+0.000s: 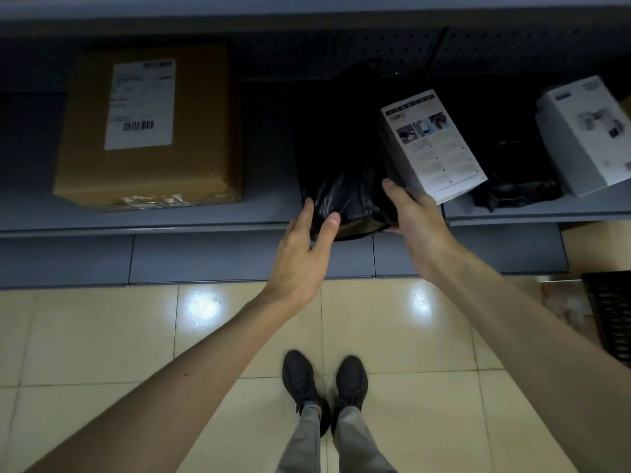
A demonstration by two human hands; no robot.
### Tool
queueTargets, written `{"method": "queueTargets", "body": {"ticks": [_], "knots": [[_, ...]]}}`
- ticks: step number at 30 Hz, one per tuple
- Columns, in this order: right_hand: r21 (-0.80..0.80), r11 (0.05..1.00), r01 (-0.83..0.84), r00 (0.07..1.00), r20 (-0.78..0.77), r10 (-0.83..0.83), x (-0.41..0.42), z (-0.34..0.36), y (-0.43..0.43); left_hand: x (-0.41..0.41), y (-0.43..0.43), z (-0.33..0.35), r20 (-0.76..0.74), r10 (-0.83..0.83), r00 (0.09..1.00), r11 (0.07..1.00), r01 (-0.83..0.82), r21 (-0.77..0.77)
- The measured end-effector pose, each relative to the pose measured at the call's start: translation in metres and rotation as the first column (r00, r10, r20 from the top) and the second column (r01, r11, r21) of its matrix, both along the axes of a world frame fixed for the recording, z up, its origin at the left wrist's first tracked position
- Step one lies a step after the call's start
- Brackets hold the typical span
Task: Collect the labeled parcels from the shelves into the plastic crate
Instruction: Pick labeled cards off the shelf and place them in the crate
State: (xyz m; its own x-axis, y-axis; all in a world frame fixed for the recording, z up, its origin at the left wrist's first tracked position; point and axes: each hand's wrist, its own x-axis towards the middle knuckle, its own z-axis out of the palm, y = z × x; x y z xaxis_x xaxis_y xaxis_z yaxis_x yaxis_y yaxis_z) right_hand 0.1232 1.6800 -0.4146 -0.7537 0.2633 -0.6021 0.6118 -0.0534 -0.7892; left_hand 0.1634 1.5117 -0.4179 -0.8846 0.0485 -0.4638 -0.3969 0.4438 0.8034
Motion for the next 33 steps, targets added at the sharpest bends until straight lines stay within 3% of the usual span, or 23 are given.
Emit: {"method": "queueTargets", "body": {"ticks": [7, 11, 17, 23, 33], "knots": [[0.128, 0.981, -0.146, 0.976, -0.142, 0.164, 0.016, 0.007, -0.016, -0.008, 0.004, 0.009, 0.049, 0.102, 0.994, 0.988, -0.107, 0.11], [0.153, 0.972, -0.18, 0.963, -0.172, 0.206, 0.024, 0.008, -0.027, -0.012, 0.002, 0.007, -0.037, 0.062, 0.997, 0.995, -0.059, 0.081], [0.167, 0.96, -0.227, 0.946, -0.195, 0.257, 0.018, 0.007, -0.042, -0.016, -0.01, 0.001, -0.045, 0.061, 0.997, 0.992, -0.055, 0.111], [0.257, 0.928, -0.27, 0.934, -0.164, 0.318, 0.013, 0.01, -0.055, -0.018, -0.03, -0.003, -0.15, 0.074, 0.986, 0.965, -0.034, 0.258], [0.132, 0.957, -0.259, 0.959, -0.082, 0.271, 0.008, -0.002, -0.052, -0.025, -0.066, -0.006, -0.113, 0.152, 0.982, 0.956, -0.117, 0.269]]}}
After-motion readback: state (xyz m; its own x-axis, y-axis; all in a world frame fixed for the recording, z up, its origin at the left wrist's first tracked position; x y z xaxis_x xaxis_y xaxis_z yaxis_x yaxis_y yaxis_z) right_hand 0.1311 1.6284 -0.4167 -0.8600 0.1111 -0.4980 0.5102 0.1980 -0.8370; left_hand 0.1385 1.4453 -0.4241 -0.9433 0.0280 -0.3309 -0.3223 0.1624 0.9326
